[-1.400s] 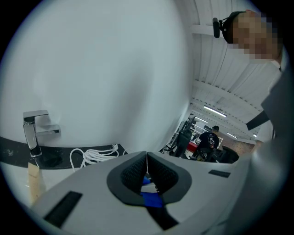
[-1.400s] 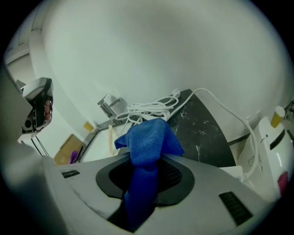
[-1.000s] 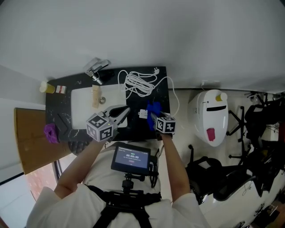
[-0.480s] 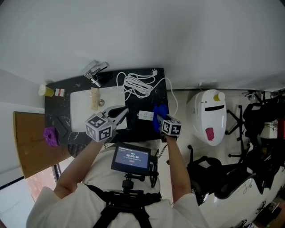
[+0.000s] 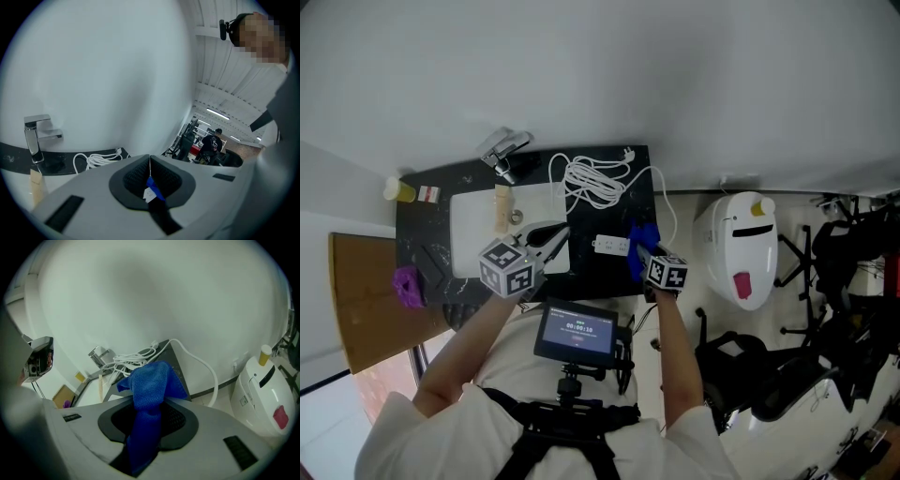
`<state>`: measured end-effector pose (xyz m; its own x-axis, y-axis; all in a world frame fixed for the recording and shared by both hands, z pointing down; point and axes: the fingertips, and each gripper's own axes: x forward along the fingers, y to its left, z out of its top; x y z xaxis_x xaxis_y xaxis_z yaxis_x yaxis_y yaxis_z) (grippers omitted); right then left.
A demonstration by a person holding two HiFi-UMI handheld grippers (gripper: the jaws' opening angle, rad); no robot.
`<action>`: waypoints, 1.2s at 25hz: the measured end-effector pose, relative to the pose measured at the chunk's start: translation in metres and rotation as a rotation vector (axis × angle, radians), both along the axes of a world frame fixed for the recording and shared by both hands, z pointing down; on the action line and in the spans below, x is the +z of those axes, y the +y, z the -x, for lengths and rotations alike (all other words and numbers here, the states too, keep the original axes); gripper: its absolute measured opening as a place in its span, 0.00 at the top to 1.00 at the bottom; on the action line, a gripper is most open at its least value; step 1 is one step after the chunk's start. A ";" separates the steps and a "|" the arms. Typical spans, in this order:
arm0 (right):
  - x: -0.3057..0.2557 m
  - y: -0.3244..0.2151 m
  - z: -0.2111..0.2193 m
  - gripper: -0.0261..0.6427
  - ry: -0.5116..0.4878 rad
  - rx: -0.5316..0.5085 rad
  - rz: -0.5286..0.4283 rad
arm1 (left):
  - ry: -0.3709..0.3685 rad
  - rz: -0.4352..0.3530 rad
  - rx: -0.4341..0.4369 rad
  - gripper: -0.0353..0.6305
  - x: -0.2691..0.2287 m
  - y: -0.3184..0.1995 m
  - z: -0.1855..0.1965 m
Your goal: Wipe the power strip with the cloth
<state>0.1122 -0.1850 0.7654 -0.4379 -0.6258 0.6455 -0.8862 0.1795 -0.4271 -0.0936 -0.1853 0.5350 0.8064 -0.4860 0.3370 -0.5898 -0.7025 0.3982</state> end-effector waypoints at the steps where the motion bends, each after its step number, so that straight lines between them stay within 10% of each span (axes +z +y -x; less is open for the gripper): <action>1: 0.000 0.000 0.000 0.81 0.002 0.002 -0.001 | 0.000 0.000 0.000 0.94 0.000 0.000 0.001; 30: 0.001 0.004 -0.025 0.81 -0.025 0.085 -0.002 | -0.001 0.003 -0.003 0.94 0.000 0.004 -0.002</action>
<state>0.1373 -0.1806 0.7668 -0.3991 -0.6628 0.6336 -0.8872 0.1047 -0.4493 -0.0911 -0.1818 0.5353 0.8049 -0.4871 0.3389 -0.5919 -0.6999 0.3998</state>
